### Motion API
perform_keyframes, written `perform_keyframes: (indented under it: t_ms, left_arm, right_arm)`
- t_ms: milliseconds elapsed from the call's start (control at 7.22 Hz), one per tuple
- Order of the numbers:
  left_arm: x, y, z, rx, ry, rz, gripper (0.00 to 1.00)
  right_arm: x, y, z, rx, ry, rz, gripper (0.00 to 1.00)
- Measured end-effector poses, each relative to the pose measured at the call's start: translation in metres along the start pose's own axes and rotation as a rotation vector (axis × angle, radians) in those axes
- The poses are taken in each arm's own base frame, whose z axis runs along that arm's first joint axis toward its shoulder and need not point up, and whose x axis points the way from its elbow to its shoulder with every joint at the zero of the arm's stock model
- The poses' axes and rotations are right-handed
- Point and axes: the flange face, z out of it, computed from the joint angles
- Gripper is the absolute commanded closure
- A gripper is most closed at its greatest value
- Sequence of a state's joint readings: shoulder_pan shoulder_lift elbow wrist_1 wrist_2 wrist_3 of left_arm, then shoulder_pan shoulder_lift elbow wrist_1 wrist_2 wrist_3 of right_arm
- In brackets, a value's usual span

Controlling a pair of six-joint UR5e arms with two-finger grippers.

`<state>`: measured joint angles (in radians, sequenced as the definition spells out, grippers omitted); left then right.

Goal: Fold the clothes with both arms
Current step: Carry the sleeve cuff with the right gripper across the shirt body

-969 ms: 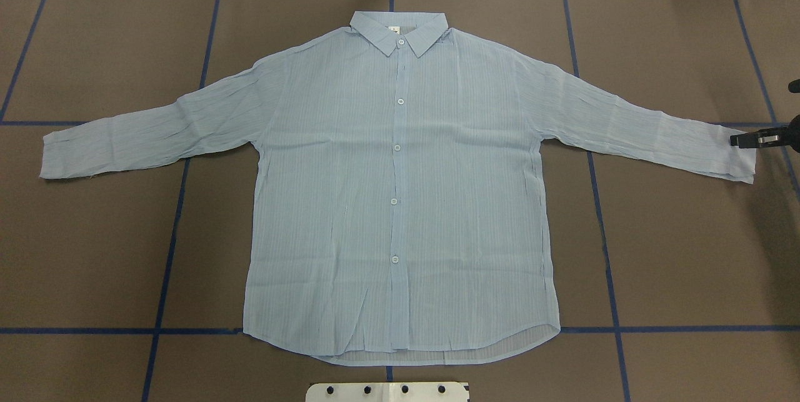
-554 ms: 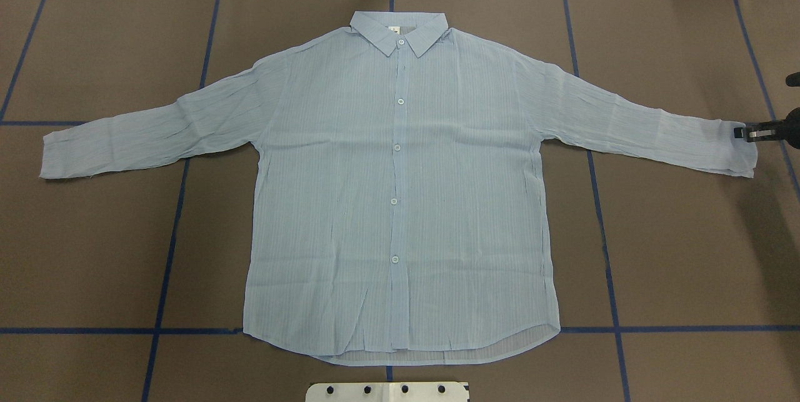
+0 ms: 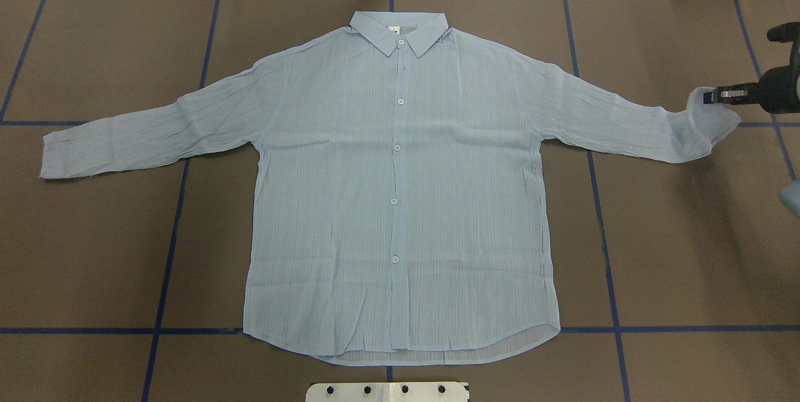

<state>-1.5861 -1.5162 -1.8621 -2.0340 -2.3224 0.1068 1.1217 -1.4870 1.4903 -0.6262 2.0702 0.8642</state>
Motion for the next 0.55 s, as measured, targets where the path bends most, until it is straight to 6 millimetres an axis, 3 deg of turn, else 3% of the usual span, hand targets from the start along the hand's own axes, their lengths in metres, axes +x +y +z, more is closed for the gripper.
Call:
perform_keyframes:
  t_ms: [138,277,554]
  left_arm:
    - [0.0,0.0,0.0,-0.001,0.0,-0.001,0.0]
    - [-0.001,0.001,0.001,-0.002,-0.001,-0.002,0.0]
    - [-0.001,0.001,0.001,-0.003,-0.001,-0.006,0.0]
  right_arm:
    - [-0.063,-0.02,-0.009,0.008,-0.011,0.053,1.0]
    - [-0.137,-0.033,-0.005,0.027,-0.007,0.109,1.0]
    - [-0.309,-0.042,0.019,0.075,0.047,0.213,1.0]
